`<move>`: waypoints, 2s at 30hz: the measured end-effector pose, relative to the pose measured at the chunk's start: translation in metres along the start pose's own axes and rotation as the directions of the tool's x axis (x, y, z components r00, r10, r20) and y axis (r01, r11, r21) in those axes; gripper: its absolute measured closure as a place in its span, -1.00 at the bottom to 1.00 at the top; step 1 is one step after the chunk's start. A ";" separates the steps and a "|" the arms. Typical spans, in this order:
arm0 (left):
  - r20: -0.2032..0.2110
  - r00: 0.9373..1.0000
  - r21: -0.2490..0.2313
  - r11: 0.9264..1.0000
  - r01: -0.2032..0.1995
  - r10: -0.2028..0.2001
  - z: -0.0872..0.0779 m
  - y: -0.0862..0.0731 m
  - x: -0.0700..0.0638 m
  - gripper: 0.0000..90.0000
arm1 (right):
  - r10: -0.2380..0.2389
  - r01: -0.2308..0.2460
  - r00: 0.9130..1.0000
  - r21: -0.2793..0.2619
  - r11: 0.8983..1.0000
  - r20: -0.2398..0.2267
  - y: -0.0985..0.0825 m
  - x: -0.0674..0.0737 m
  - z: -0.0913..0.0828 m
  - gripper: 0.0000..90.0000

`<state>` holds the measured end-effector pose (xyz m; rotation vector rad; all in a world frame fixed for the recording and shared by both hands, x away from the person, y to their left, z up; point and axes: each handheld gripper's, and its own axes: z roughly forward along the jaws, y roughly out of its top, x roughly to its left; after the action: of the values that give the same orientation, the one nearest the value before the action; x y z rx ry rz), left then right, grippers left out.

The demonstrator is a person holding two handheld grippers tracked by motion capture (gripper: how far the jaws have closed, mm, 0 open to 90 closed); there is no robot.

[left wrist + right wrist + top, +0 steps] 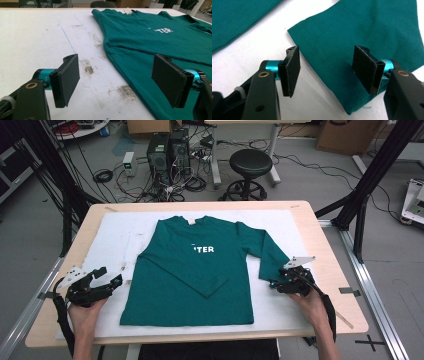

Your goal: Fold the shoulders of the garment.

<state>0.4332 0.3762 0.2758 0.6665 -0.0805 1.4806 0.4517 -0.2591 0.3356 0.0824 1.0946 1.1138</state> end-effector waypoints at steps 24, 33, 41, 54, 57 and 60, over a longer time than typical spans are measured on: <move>-0.010 1.000 0.012 1.000 -0.011 0.011 0.001 0.000 -0.001 -0.48 | 0.135 -0.131 0.991 -0.136 0.982 0.021 0.016 0.001 -0.024 0.94; -0.012 1.000 0.015 1.000 -0.016 0.016 0.001 0.000 -0.002 -0.48 | 0.097 -0.108 0.994 -0.255 0.961 -0.055 0.057 0.026 -0.042 0.93; -0.010 1.000 0.021 1.000 -0.015 0.015 0.002 0.000 -0.002 -0.48 | 0.067 -0.103 0.988 -0.264 0.959 -0.141 0.081 0.052 -0.025 0.93; -0.006 1.000 0.024 1.000 -0.016 0.016 0.002 0.001 -0.002 -0.48 | -0.005 -0.040 0.978 -0.211 0.977 -0.209 0.112 0.093 0.015 0.93; -0.005 1.000 0.024 1.000 -0.015 0.015 0.002 0.001 -0.002 -0.48 | -0.010 -0.038 0.975 -0.210 0.977 -0.222 0.115 0.099 0.021 0.94; -0.004 1.000 0.023 1.000 -0.015 0.015 0.002 0.001 -0.001 -0.48 | -0.035 -0.016 0.971 -0.206 0.978 -0.238 0.124 0.112 0.031 0.93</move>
<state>0.4333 0.3740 0.2773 0.6825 -0.0651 1.4995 0.3918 -0.1007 0.3450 -0.2279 1.1846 1.2459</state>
